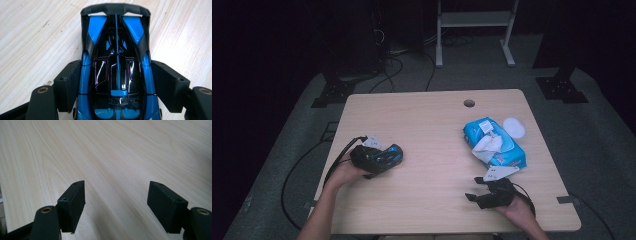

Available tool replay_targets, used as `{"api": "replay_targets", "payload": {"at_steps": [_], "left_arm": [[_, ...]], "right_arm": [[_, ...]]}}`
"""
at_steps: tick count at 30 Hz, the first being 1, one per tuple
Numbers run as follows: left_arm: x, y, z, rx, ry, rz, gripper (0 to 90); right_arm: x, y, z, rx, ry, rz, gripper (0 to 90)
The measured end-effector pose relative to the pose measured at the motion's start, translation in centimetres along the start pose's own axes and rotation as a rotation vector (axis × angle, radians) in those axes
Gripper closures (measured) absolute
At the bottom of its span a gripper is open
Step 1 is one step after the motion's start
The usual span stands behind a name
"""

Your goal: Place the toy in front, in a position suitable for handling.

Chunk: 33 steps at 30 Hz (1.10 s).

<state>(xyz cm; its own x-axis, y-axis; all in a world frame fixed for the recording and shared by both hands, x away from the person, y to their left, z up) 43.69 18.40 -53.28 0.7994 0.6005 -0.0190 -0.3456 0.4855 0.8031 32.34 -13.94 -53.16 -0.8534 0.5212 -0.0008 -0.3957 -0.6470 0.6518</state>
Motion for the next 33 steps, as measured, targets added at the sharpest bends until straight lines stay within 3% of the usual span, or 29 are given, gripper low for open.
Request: {"api": "replay_targets", "payload": {"at_steps": [6, 14, 18, 22, 33], "left_arm": [[0.1, -0.3, -0.3, 0.026, -0.002, 0.002, 27.6], [0.3, -0.3, -0.9, 0.038, 0.058, -0.049, 25.3], [0.4, -0.4, -1.2, 0.046, 0.06, -0.046, 21.2], [0.3, -0.3, -1.2, 0.045, 0.01, -0.036, 25.7], [0.0, -0.3, -1.1, 0.04, -0.023, -0.017, 26.0]], "right_arm": [[0.0, 0.0, 0.0, -0.001, -0.002, 0.001, 29.7], [0.0, 0.1, 0.0, 0.0, 0.0, 0.003, 29.6], [0.0, 0.1, -0.1, 0.001, 0.0, 0.001, 29.6], [0.0, 0.1, -0.1, -0.001, 0.0, -0.001, 29.6], [-0.1, 0.2, 0.0, -0.004, -0.002, -0.004, 29.6]]}}
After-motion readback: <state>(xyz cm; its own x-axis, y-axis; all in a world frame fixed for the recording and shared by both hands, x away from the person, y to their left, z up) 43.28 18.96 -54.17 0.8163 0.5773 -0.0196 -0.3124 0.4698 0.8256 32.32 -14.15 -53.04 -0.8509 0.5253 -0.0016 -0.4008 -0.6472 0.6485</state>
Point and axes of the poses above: each handheld gripper's, and its own axes: y roughly backward along the jaws, z roughly out of its top, x roughly to its left, the point moved 10 cm from there along -y, roughly forward along the jaws, and after that the axes turned 7 degrees about y, right-handed, at the moved point
